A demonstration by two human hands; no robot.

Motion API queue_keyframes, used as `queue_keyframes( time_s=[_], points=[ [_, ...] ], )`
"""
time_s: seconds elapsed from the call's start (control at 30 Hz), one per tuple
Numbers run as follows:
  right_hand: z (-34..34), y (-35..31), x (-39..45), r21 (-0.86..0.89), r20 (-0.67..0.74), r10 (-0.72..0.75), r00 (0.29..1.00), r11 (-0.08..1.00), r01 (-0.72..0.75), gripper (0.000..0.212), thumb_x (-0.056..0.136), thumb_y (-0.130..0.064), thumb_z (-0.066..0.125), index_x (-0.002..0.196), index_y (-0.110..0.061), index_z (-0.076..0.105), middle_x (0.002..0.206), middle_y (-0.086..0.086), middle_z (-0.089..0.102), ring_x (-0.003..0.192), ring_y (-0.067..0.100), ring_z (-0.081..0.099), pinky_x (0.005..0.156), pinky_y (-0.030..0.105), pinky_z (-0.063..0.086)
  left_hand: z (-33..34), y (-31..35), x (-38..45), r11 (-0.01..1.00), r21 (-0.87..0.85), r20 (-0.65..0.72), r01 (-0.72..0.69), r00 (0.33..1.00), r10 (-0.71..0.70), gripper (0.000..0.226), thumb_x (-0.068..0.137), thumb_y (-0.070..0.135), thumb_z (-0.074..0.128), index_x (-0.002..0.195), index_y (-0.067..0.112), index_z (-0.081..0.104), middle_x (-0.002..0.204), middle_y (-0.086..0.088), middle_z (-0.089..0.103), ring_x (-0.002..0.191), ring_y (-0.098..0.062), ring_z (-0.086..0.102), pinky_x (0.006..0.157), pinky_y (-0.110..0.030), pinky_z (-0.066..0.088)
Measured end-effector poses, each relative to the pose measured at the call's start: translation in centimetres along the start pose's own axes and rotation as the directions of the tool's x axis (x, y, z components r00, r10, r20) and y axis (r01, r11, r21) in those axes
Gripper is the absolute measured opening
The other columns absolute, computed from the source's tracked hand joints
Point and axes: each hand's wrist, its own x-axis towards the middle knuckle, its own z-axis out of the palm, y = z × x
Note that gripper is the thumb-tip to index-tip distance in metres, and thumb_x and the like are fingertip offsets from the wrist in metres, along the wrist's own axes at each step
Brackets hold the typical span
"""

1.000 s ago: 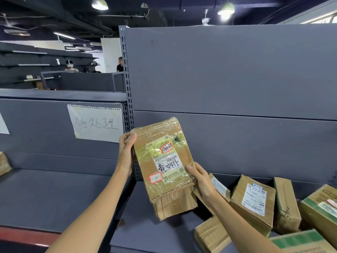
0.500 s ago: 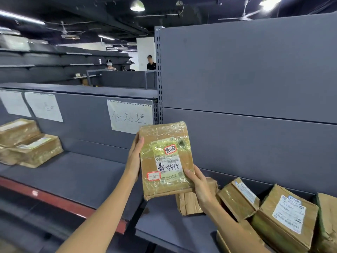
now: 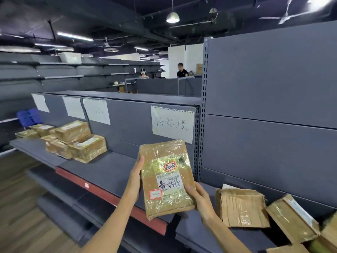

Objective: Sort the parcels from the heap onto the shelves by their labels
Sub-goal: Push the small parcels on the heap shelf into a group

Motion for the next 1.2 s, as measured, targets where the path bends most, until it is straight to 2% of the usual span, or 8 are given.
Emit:
queue_keyframes(
  time_s=[0.17, 0.4, 0.63, 0.73, 0.9, 1.03, 1.1, 1.2],
  points=[
    [6.1, 1.1, 1.4, -0.03, -0.052, -0.005, 0.999, 1.0, 0.004, 0.075, 0.058, -0.057, 0.077, 0.117, -0.012, 0.067, 0.11, 0.01, 0.076, 0.099, 0.024, 0.073, 0.074, 0.026, 0.056, -5.9, 1.3, 1.9, 0.999, -0.021, 0.007, -0.034, 0.999, 0.034, 0.08, 0.07, 0.074, 0.063, 0.135, 0.028, 0.061, 0.126, -0.002, 0.07, 0.12, -0.025, 0.064, 0.109, -0.054, 0.043],
    [12.7, 3.1, 3.6, -0.055, -0.137, -0.004, 0.991, 0.998, -0.003, 0.071, 0.064, -0.06, 0.075, 0.119, -0.016, 0.067, 0.11, 0.007, 0.076, 0.102, 0.028, 0.072, 0.081, 0.035, 0.055, -11.9, 2.0, 5.9, 0.998, -0.068, 0.077, 0.006, 0.997, -0.001, 0.076, 0.074, 0.07, 0.063, 0.135, 0.024, 0.061, 0.124, -0.006, 0.071, 0.117, -0.028, 0.066, 0.105, -0.054, 0.047],
    [14.8, 4.4, 7.2, -0.084, -0.173, 0.025, 0.985, 0.996, -0.04, 0.049, 0.077, -0.046, 0.066, 0.115, -0.015, 0.069, 0.102, 0.006, 0.078, 0.09, 0.023, 0.074, 0.075, 0.03, 0.055, -14.2, 0.6, 10.7, 0.996, -0.07, 0.117, 0.048, 0.992, -0.04, 0.064, 0.081, 0.064, 0.059, 0.134, 0.028, 0.061, 0.124, -0.005, 0.071, 0.117, -0.028, 0.066, 0.105, -0.056, 0.046],
    [14.8, 5.2, 9.2, -0.083, -0.206, 0.052, 0.977, 0.994, -0.07, 0.053, 0.076, -0.046, 0.067, 0.116, -0.012, 0.069, 0.103, 0.008, 0.078, 0.092, 0.026, 0.074, 0.079, 0.036, 0.057, -14.6, -0.1, 13.2, 0.997, -0.05, 0.147, 0.053, 0.988, -0.045, 0.067, 0.079, 0.066, 0.061, 0.136, 0.032, 0.059, 0.127, -0.003, 0.069, 0.12, -0.027, 0.064, 0.107, -0.056, 0.045],
    [14.2, 6.1, 11.9, -0.008, -0.272, 0.092, 0.958, 0.995, -0.097, 0.066, 0.065, -0.056, 0.076, 0.113, -0.011, 0.071, 0.108, 0.016, 0.076, 0.106, 0.044, 0.068, 0.095, 0.058, 0.051, -13.5, -0.6, 17.5, 0.997, 0.02, 0.199, 0.069, 0.977, -0.072, 0.075, 0.074, 0.069, 0.067, 0.14, 0.037, 0.054, 0.132, 0.002, 0.067, 0.123, -0.025, 0.062, 0.108, -0.056, 0.045],
    [13.3, 6.2, 13.5, 0.007, -0.308, 0.114, 0.945, 0.993, -0.118, 0.047, 0.083, -0.047, 0.072, 0.115, -0.013, 0.071, 0.104, 0.011, 0.077, 0.091, 0.027, 0.072, 0.077, 0.037, 0.055, -12.0, -0.9, 20.2, 0.994, 0.044, 0.229, 0.095, 0.968, -0.103, 0.064, 0.082, 0.062, 0.06, 0.14, 0.036, 0.055, 0.129, 0.003, 0.068, 0.121, -0.023, 0.063, 0.101, -0.045, 0.05],
    [13.0, 6.3, 13.7, 0.034, -0.341, 0.14, 0.93, 0.99, -0.136, 0.033, 0.095, -0.035, 0.064, 0.116, -0.011, 0.07, 0.104, 0.01, 0.078, 0.089, 0.024, 0.073, 0.076, 0.033, 0.057, -11.1, -1.1, 21.3, 0.992, 0.084, 0.279, 0.093, 0.954, -0.113, 0.061, 0.083, 0.063, 0.055, 0.139, 0.04, 0.055, 0.129, 0.008, 0.068, 0.121, -0.017, 0.062, 0.095, -0.036, 0.05],
    [12.9, 6.2, 13.9, 0.054, -0.408, 0.134, 0.903, 0.991, -0.123, 0.034, 0.092, -0.039, 0.067, 0.113, -0.013, 0.071, 0.103, 0.01, 0.078, 0.088, 0.024, 0.074, 0.075, 0.032, 0.056, -10.0, -1.6, 22.7, 0.989, 0.119, 0.339, 0.089, 0.932, -0.125, 0.067, 0.079, 0.069, 0.057, 0.141, 0.043, 0.053, 0.136, 0.012, 0.063, 0.128, -0.015, 0.057, 0.111, -0.045, 0.04]
  ],
)
